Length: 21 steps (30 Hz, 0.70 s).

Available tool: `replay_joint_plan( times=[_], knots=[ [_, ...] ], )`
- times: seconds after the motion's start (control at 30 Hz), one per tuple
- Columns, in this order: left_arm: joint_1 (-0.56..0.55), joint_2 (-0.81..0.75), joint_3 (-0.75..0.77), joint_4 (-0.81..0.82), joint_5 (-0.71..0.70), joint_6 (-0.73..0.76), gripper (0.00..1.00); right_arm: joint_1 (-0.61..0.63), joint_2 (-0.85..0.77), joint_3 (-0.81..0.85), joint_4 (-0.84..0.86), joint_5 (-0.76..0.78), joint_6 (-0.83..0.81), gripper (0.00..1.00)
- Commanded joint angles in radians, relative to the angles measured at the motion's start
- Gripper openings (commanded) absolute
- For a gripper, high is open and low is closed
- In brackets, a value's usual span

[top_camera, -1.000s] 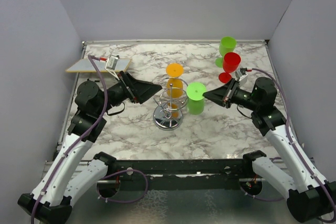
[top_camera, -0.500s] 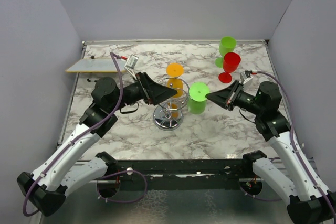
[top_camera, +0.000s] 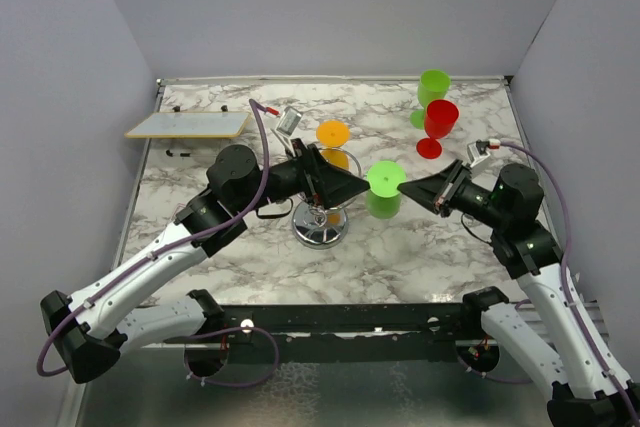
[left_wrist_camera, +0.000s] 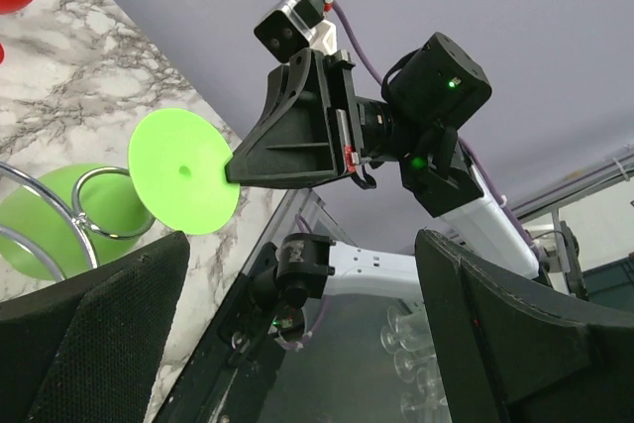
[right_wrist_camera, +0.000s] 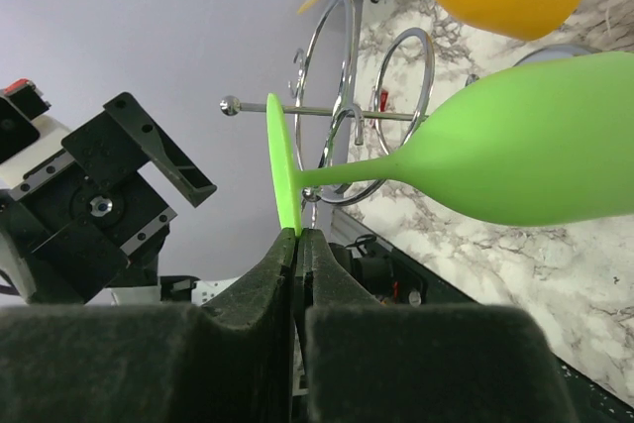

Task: Take the wine glass off the wine glass rack

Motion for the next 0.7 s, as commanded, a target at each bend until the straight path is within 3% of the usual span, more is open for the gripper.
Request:
replay_joint_plan(
  times=[0.0,0.2,0.4,0.67],
  knots=[
    [-0.039,0.024,0.040,0.030,-0.055,0.049,0.99,0.003,-0.051,0.024,-0.086,0.087,-0.073,0.01],
    [-0.091,0.079,0.063,0.030,-0.065,0.074,0.97,0.003,-0.154,0.030,-0.140,0.163,-0.183,0.01],
    [-0.137,0.132,0.100,0.033,-0.064,0.100,0.95,0.003,-0.273,0.028,-0.033,0.187,-0.406,0.01],
    [-0.187,0.179,0.138,0.067,-0.024,0.132,0.79,0.003,-0.334,0.049,0.089,0.092,-0.604,0.01]
  ],
)
